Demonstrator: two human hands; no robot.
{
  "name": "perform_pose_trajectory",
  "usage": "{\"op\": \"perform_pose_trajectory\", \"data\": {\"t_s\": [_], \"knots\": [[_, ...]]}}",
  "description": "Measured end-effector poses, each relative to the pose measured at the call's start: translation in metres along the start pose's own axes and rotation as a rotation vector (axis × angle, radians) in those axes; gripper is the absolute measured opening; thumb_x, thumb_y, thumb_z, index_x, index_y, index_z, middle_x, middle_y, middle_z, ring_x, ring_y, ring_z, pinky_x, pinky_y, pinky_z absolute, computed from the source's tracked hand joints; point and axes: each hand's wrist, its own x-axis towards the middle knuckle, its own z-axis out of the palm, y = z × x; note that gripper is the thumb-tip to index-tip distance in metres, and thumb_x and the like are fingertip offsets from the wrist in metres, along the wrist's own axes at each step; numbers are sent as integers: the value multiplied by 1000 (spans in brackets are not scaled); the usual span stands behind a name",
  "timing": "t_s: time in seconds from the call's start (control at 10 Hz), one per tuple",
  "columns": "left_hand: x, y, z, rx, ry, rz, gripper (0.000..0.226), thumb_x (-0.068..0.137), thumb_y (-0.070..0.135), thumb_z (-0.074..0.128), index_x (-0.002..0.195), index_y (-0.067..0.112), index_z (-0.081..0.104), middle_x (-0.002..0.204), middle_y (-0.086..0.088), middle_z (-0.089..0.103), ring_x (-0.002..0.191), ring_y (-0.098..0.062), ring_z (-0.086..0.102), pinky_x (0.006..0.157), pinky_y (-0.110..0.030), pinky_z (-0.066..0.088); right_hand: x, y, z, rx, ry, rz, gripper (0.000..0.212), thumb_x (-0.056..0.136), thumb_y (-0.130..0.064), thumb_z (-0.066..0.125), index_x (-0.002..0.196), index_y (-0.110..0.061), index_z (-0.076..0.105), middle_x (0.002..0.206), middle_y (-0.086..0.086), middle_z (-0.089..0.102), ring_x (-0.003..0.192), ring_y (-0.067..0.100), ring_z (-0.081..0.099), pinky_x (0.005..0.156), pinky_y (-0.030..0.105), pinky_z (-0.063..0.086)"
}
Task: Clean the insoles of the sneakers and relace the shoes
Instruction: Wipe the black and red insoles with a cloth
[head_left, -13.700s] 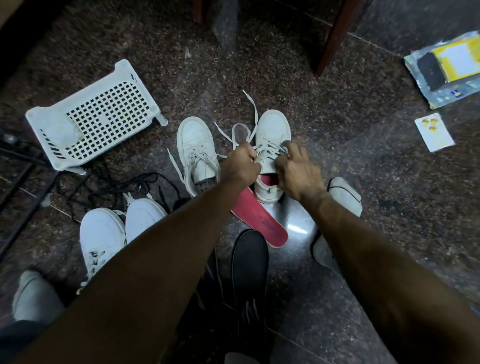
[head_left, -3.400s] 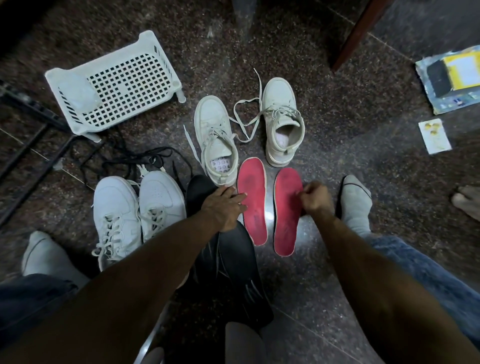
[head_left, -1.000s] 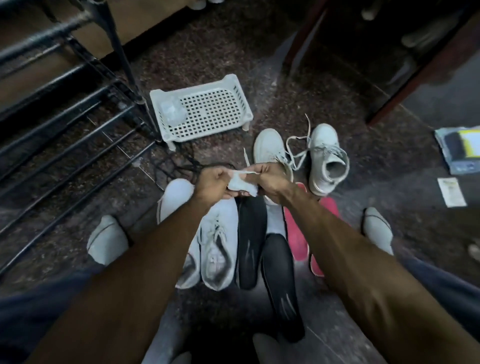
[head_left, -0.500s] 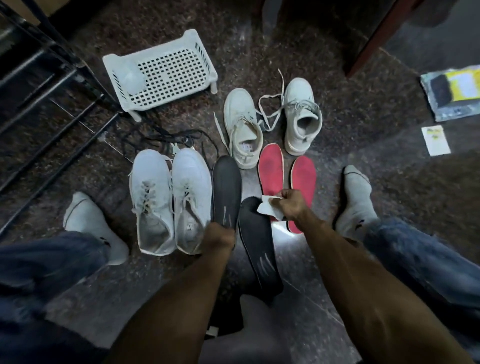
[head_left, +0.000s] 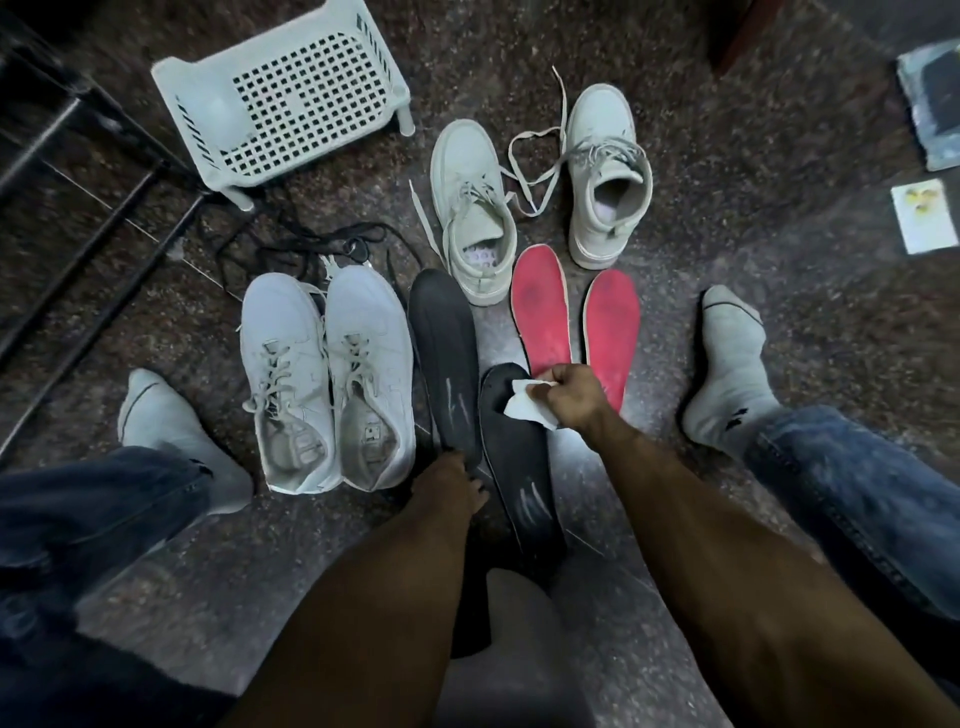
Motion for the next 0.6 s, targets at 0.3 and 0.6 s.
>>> {"op": "perform_pose_trajectory", "data": {"t_s": [0.3, 0.6], "knots": [[-40, -4, -27, -95, -57, 222, 22, 98, 0, 48, 119, -2, 48, 111, -21, 63, 95, -35, 63, 82, -38, 51, -23, -30, 28, 198, 15, -2, 21, 84, -8, 69, 67, -15, 59, 65, 4, 58, 58, 16, 52, 50, 24, 41], [-97, 33, -59, 319, -212, 425, 25, 84, -2, 55, 108, 7, 55, 93, -13, 66, 87, -26, 67, 83, -44, 56, -76, -64, 53, 292, 66, -68, 29, 82, -6, 71, 60, -14, 54, 59, 5, 60, 53, 19, 57, 57, 34, 52]]}}
